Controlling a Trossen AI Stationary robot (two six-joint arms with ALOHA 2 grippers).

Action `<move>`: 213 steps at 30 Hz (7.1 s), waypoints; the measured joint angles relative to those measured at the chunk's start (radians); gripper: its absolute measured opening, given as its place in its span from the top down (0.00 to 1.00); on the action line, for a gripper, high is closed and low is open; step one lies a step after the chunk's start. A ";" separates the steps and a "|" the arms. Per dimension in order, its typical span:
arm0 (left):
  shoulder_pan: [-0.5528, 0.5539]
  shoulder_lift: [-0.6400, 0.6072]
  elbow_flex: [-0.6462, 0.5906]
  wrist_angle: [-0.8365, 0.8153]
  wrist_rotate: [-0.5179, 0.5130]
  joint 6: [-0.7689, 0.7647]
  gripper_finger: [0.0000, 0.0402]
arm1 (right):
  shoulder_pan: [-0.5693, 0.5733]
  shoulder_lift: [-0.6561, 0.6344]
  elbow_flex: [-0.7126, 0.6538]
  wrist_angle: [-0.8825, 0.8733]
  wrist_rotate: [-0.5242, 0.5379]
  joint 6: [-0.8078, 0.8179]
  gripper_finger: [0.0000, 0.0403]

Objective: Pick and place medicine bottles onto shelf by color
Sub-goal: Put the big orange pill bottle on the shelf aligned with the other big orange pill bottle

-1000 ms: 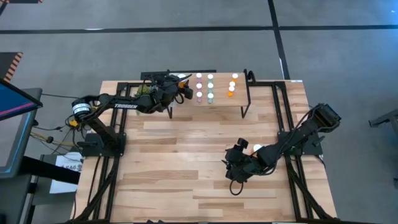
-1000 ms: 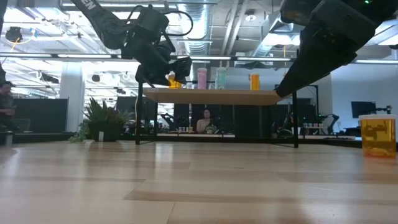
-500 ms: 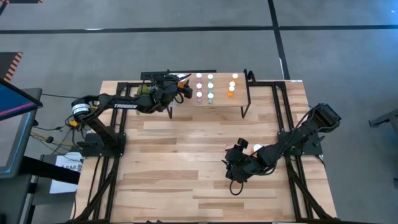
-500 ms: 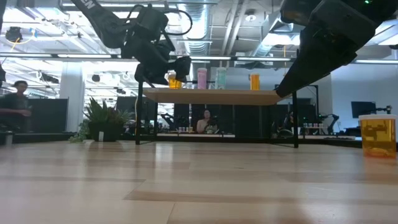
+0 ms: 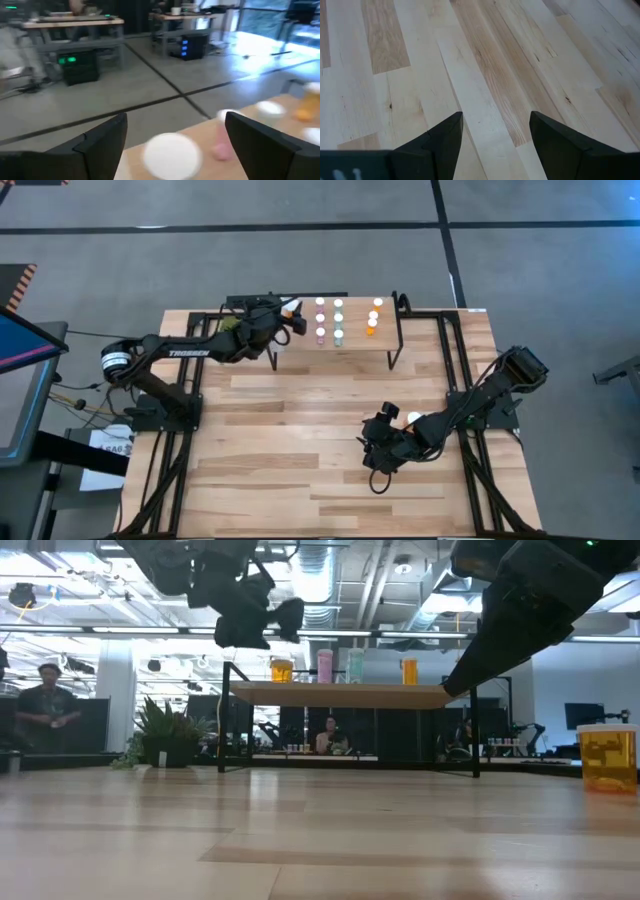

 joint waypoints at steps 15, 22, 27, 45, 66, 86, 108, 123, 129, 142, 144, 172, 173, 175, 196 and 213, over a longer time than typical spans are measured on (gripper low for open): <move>-0.263 -0.154 0.001 0.012 -0.030 0.147 0.20 | 0.026 -0.016 0.000 -0.100 0.068 0.028 0.37; -0.408 -0.154 0.001 0.004 -0.025 0.174 0.20 | 0.155 -0.147 0.000 -0.325 0.262 0.268 0.37; -0.453 -0.148 0.001 0.012 0.081 0.163 0.20 | 0.264 -0.228 0.000 -0.432 0.385 0.417 0.37; -0.475 0.011 0.001 0.269 0.417 0.232 0.20 | 0.542 -0.179 -0.001 -0.801 0.495 1.113 0.37; -0.434 0.009 -0.242 0.632 0.479 0.236 0.41 | 0.589 -0.153 -0.157 -0.702 0.180 1.398 0.37; -0.410 -0.032 -0.256 0.583 0.503 0.287 0.41 | 0.576 -0.150 -0.174 -0.791 -0.002 1.532 0.37; -0.414 -0.181 -0.256 0.389 0.476 0.309 0.41 | 0.543 -0.149 -0.402 -0.487 0.118 1.446 0.37; -0.414 -0.180 -0.256 0.376 0.476 0.309 0.41 | 0.388 -0.150 -0.444 -0.322 0.156 1.180 0.37; -0.414 -0.180 -0.256 0.369 0.476 0.309 0.41 | 0.373 -0.150 -0.444 -0.317 0.157 1.165 0.44; -0.414 -0.179 -0.256 0.323 0.520 0.237 0.41 | 0.373 -0.150 -0.438 -0.274 0.176 1.150 0.52; -0.414 -0.172 -0.256 0.327 0.556 0.221 0.41 | 0.373 -0.150 -0.427 -0.273 0.203 1.142 0.51; -0.482 0.157 0.005 0.226 0.642 0.108 0.23 | 0.068 -0.150 -0.246 0.108 0.286 0.143 0.50; -0.485 0.170 0.015 0.222 0.643 0.108 0.22 | 0.062 -0.150 -0.246 0.112 0.286 0.135 0.50; -0.491 0.204 0.048 0.200 0.643 0.112 0.20 | 0.050 -0.150 -0.246 0.133 0.286 0.111 0.50; -0.502 0.307 0.168 0.103 0.690 0.266 0.19 | -0.021 -0.150 -0.246 0.573 0.114 -0.266 0.49; -0.503 0.306 0.168 0.069 0.748 0.233 0.22 | -0.086 -0.150 -0.246 0.673 -0.031 -0.320 0.49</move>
